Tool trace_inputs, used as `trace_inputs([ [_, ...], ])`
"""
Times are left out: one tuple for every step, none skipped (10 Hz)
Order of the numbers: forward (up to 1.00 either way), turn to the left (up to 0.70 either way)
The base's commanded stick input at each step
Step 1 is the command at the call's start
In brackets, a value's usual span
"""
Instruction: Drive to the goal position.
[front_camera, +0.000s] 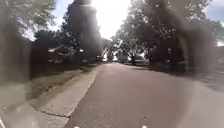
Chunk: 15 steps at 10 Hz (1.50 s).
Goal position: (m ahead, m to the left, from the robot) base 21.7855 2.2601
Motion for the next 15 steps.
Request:
trace_inputs([
  [1.00,0.00],
  [1.00,0.00],
  [1.00,0.00],
  [1.00,0.00],
  [1.00,0.00],
  [1.00,0.00],
  [1.00,0.00],
  [1.00,0.00],
  [1.00,0.00],
  [1.00,0.00],
  [1.00,0.00],
  [1.00,0.00],
  [1.00,0.00],
  [1.00,0.00],
  [1.00,0.00],
])
